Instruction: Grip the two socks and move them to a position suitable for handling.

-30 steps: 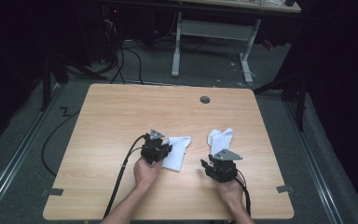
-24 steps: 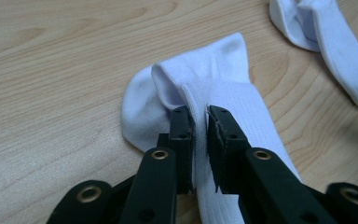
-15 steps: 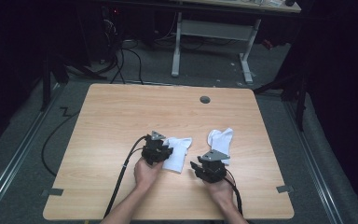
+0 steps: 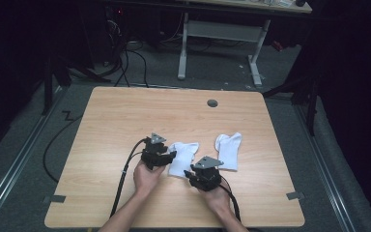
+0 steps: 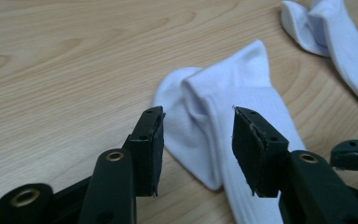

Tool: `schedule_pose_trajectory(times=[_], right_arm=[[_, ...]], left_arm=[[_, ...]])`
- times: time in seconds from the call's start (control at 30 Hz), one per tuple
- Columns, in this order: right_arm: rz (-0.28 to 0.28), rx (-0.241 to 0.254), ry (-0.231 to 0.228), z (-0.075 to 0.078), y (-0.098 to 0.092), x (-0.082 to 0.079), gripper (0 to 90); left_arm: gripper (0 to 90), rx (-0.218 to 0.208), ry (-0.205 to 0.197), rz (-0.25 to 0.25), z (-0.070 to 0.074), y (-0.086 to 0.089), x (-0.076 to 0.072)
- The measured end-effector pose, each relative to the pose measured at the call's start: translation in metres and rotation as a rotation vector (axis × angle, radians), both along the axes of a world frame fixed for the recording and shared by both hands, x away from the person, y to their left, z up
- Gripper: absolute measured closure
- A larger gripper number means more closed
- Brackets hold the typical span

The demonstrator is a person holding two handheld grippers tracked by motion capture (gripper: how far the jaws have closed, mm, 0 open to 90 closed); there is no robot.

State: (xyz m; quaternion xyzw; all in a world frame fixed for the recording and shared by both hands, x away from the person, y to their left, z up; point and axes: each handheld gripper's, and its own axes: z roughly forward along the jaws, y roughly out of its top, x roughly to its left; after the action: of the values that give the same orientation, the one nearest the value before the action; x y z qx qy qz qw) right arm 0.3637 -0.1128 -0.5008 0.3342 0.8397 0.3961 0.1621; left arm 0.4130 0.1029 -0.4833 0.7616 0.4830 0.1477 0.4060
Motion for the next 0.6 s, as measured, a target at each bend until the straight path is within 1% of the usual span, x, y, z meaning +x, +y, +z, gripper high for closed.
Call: schedule_pose_trajectory(times=[0.1, 0.23, 0.3, 0.47, 0.6], right_arm=[[0.004, 0.002, 0.003, 0.000, 0.003, 0.000, 63.7], [0.017, -0.005, -0.002, -0.001, 0.007, -0.001, 63.7], [0.016, -0.004, 0.007, -0.001, 0.009, 0.000, 63.7], [0.021, -0.009, 0.009, -0.003, 0.009, 0.001, 64.2], [0.039, -0.019, 0.024, -0.004, 0.009, 0.002, 65.9]], left_arm=[[53.6, 0.015, 0.000, 0.021, 0.000, 0.006, 0.002], [57.9, 0.038, 0.009, 0.032, -0.004, 0.009, 0.006], [59.2, 0.054, 0.012, 0.026, -0.006, 0.007, 0.007], [60.6, 0.085, 0.021, 0.003, -0.010, 0.000, 0.012], [61.8, 0.097, 0.020, -0.004, -0.010, -0.004, 0.014]])
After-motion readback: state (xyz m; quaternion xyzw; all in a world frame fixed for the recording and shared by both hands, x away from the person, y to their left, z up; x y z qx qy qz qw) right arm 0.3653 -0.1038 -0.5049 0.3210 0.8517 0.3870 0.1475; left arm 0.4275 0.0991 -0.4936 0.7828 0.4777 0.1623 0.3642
